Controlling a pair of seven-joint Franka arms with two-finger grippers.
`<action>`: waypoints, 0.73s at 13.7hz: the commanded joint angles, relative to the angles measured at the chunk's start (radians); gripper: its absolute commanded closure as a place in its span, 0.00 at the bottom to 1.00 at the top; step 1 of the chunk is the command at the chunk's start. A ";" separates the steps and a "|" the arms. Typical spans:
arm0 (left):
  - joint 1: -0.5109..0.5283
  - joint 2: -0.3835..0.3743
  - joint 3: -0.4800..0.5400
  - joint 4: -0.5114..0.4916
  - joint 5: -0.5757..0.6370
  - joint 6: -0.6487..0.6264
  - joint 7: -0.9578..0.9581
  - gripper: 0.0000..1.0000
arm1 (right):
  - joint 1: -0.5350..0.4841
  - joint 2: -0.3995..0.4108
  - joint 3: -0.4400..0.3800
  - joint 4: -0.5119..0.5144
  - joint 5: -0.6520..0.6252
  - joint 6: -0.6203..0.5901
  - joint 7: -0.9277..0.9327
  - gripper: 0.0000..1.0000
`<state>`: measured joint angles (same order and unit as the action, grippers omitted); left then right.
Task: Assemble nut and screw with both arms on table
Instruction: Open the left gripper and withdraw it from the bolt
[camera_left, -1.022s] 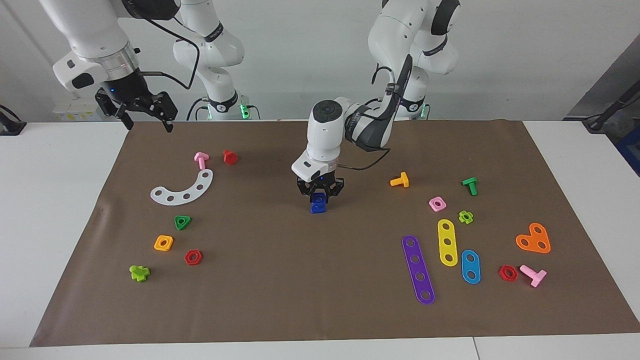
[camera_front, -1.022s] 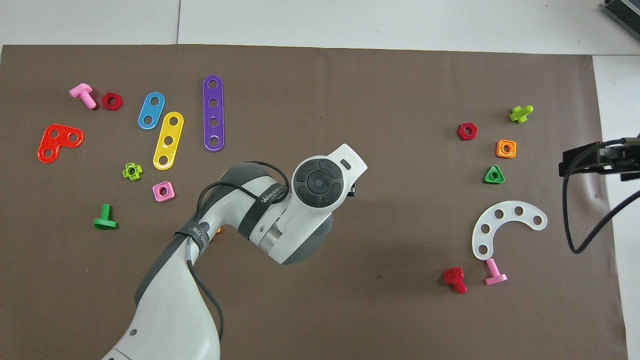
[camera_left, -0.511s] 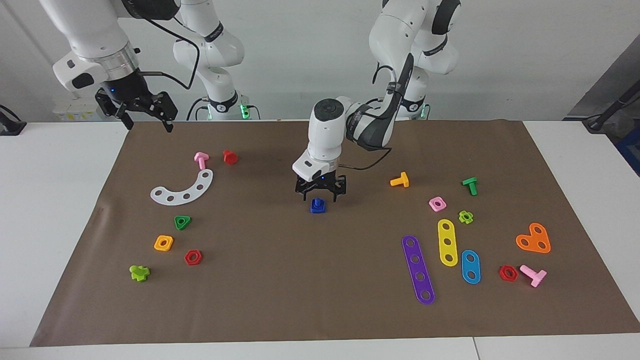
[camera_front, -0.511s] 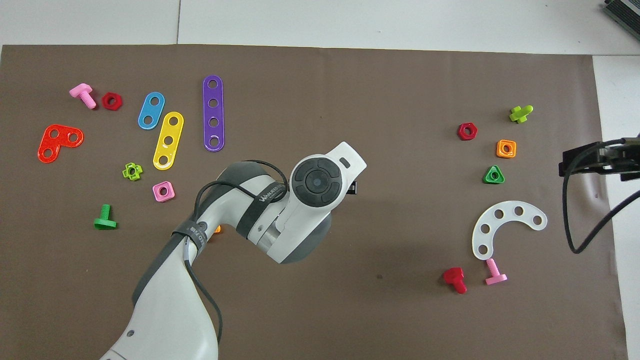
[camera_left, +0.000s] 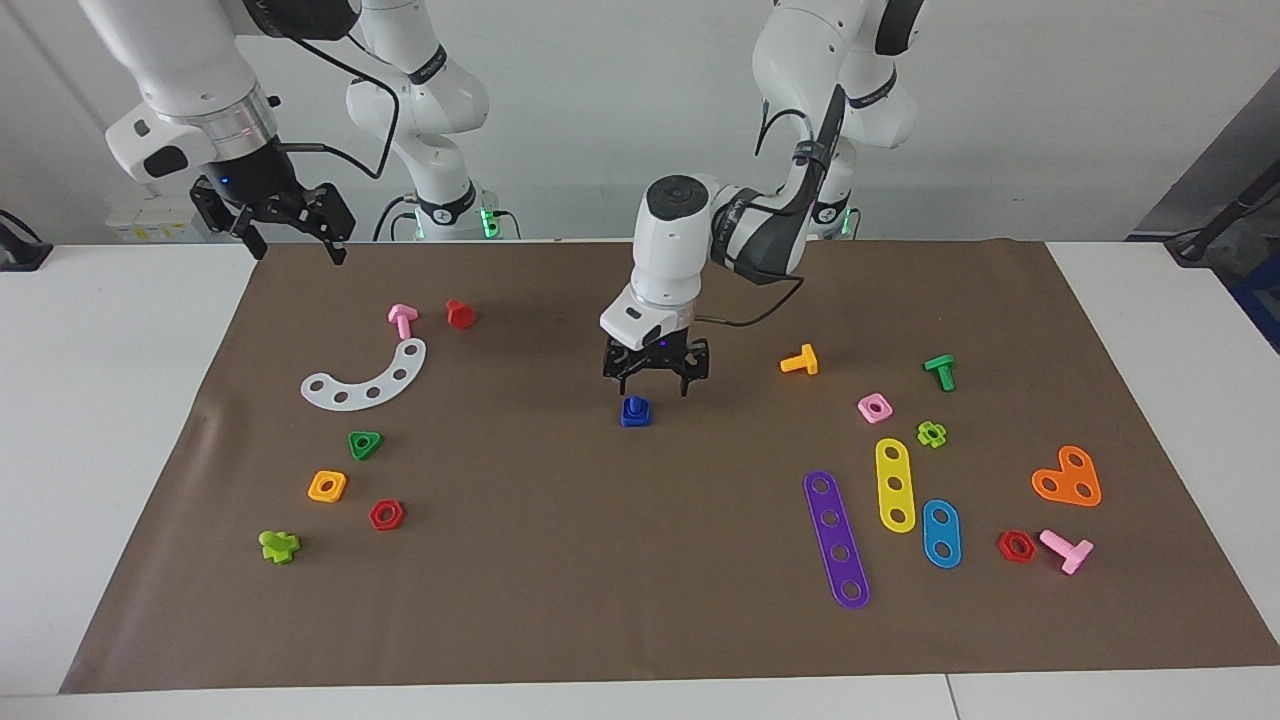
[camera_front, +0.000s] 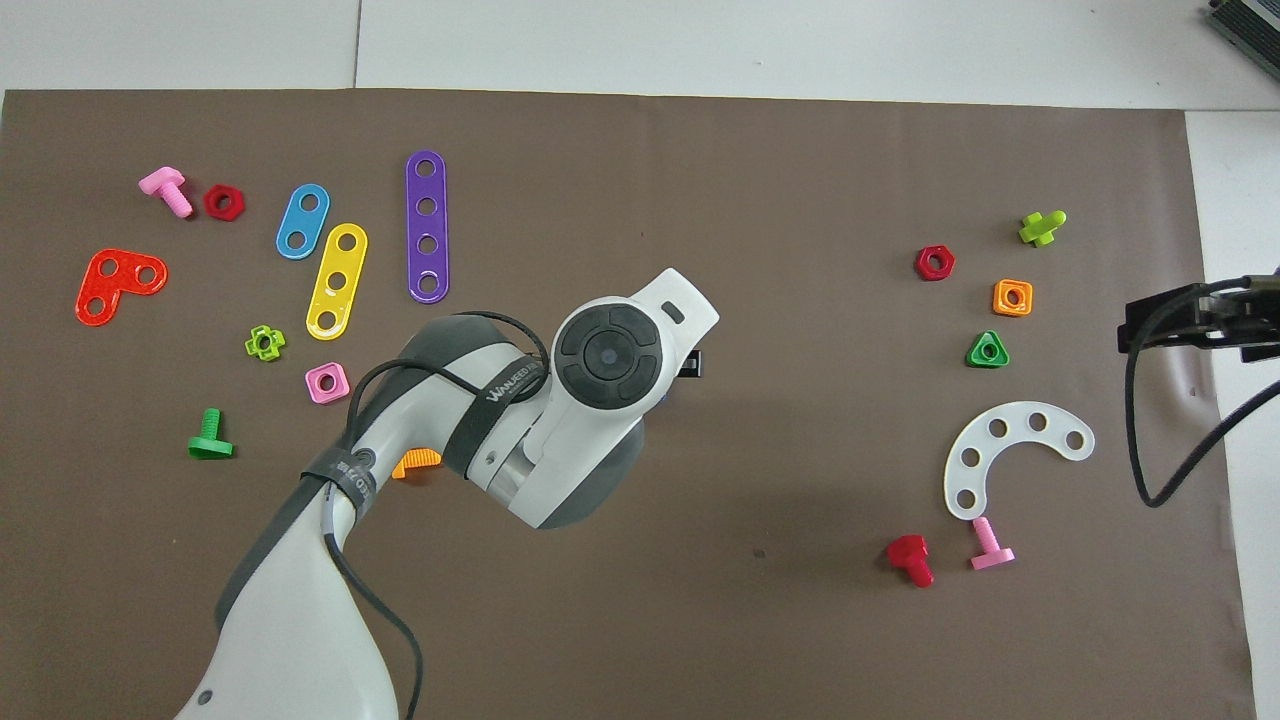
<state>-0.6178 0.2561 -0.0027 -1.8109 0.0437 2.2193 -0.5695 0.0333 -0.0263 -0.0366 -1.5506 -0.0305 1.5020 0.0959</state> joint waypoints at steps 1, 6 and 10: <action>0.085 -0.121 -0.008 -0.110 0.019 -0.016 0.107 0.00 | -0.006 -0.011 0.003 -0.006 -0.002 -0.006 -0.025 0.00; 0.236 -0.208 -0.007 -0.102 0.016 -0.186 0.354 0.00 | -0.006 -0.011 0.003 -0.006 -0.002 -0.006 -0.025 0.00; 0.384 -0.316 -0.002 -0.093 -0.007 -0.309 0.479 0.00 | -0.004 -0.011 0.003 -0.006 -0.002 -0.006 -0.024 0.00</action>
<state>-0.2971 0.0186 0.0044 -1.8777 0.0449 1.9657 -0.1440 0.0333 -0.0263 -0.0366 -1.5506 -0.0305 1.5020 0.0959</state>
